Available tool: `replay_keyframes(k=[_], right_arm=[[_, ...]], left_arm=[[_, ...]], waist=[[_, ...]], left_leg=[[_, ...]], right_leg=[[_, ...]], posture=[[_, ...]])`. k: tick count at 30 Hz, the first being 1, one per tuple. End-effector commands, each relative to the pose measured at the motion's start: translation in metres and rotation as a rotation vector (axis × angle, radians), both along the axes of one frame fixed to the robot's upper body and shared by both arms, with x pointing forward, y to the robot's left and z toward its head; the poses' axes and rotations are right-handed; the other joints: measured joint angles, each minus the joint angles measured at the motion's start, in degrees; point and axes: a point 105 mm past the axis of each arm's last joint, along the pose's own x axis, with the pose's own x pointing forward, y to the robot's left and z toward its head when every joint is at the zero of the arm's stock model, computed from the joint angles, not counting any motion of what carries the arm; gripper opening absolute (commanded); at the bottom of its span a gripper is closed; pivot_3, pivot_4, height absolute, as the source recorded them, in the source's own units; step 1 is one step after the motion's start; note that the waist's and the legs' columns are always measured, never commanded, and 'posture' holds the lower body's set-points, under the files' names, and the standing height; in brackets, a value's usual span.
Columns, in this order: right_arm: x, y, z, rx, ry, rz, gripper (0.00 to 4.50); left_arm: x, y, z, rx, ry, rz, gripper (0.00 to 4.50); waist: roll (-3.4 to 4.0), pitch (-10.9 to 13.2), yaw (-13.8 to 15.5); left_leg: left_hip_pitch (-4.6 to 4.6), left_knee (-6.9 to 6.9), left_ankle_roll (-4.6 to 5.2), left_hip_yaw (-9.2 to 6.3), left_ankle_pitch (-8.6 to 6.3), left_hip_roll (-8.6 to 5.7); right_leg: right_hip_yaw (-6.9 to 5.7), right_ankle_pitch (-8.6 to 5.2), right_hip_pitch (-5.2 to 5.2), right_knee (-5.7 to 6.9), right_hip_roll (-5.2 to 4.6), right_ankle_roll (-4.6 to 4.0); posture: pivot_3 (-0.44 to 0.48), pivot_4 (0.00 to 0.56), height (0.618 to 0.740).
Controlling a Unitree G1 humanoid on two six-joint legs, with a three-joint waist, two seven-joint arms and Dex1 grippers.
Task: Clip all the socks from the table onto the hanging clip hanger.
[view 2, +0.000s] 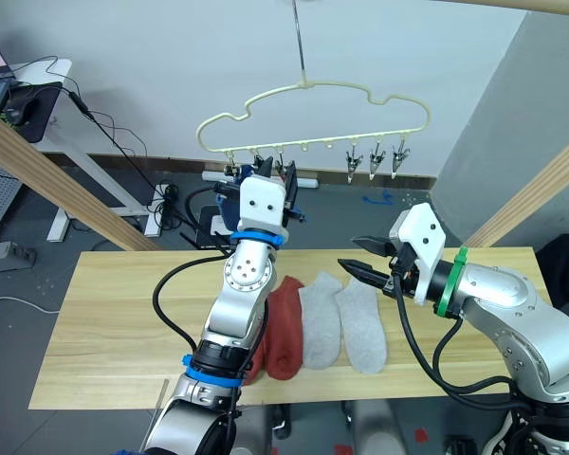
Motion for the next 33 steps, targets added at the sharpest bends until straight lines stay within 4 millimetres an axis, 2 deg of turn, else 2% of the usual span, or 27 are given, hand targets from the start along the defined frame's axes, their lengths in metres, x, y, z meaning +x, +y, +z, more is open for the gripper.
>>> replay_keyframes(k=[1,13,16,20,22,25,28,31,33], right_arm=[[-0.006,0.001,0.010,0.008,-0.052,0.014,2.07],[-0.007,0.000,0.009,0.010,-0.048,0.010,2.07],[-0.007,0.001,0.009,0.010,-0.047,0.010,2.10],[-0.008,0.001,0.007,0.007,-0.043,0.012,2.10],[-0.008,0.001,0.005,0.002,-0.041,0.011,2.10],[-0.008,0.001,0.000,-0.014,-0.038,-0.002,2.10],[-0.006,-0.001,-0.022,-0.061,0.017,-0.052,2.10],[0.002,0.000,-0.058,-0.101,0.082,-0.173,2.64],[0.008,0.003,-0.081,-0.115,0.105,-0.251,3.31]], left_arm=[[-0.010,-0.006,0.020,-0.012,-0.080,-0.016,1.82],[-0.011,-0.009,0.024,-0.011,-0.101,-0.032,1.82],[-0.011,-0.010,0.025,-0.006,-0.104,-0.039,1.26],[-0.012,-0.009,0.025,-0.006,-0.106,-0.040,0.28],[-0.012,-0.008,0.025,-0.005,-0.107,-0.040,0.12],[-0.012,-0.006,0.026,0.002,-0.114,-0.040,0.12],[-0.012,-0.002,0.027,0.009,-0.118,-0.050,0.12],[-0.012,0.000,0.027,0.031,-0.110,-0.105,0.12],[-0.013,-0.002,0.025,0.025,-0.077,-0.192,0.12]], waist=[[0.00,0.0,0.0],[0.00,0.0,0.0],[0.00,0.0,0.0],[0.00,0.0,0.0],[0.00,0.0,0.0],[0.00,0.0,0.0],[0.00,0.0,0.0],[0.00,0.0,0.0],[0.00,0.0,0.0]], left_leg=[[0.00,0.00,0.00,0.00,0.00,0.00],[0.00,-0.01,0.00,0.01,0.00,0.00],[0.00,-0.02,0.00,0.01,0.00,0.00],[0.00,-0.02,0.00,0.01,0.00,0.00],[0.00,-0.02,0.00,0.01,0.00,0.00],[0.00,-0.02,0.00,0.01,0.00,0.00],[0.00,-0.05,-0.01,0.00,0.00,0.00],[0.00,-0.06,-0.02,0.03,0.01,0.01],[0.01,-0.08,-0.03,0.04,0.02,0.04]], right_leg=[[0.00,0.00,0.00,0.00,0.00,0.00],[0.00,0.00,0.00,-0.01,0.00,0.00],[0.00,0.00,0.00,-0.01,0.00,0.00],[0.01,0.00,0.00,-0.01,0.00,0.01],[0.01,0.00,0.00,-0.02,0.00,0.01],[0.01,0.00,0.00,-0.02,0.00,0.01],[0.00,-0.01,0.00,-0.03,0.00,0.01],[0.01,-0.01,-0.01,-0.05,0.00,0.01],[0.01,-0.01,-0.02,-0.04,0.00,0.01]], posture=[[-0.197,0.351,0.740],[-0.197,0.351,0.740],[-0.197,0.352,0.740],[-0.197,0.352,0.740],[-0.196,0.354,0.740],[-0.196,0.354,0.740],[-0.188,0.355,0.740],[-0.181,0.359,0.740],[-0.181,0.359,0.740]])
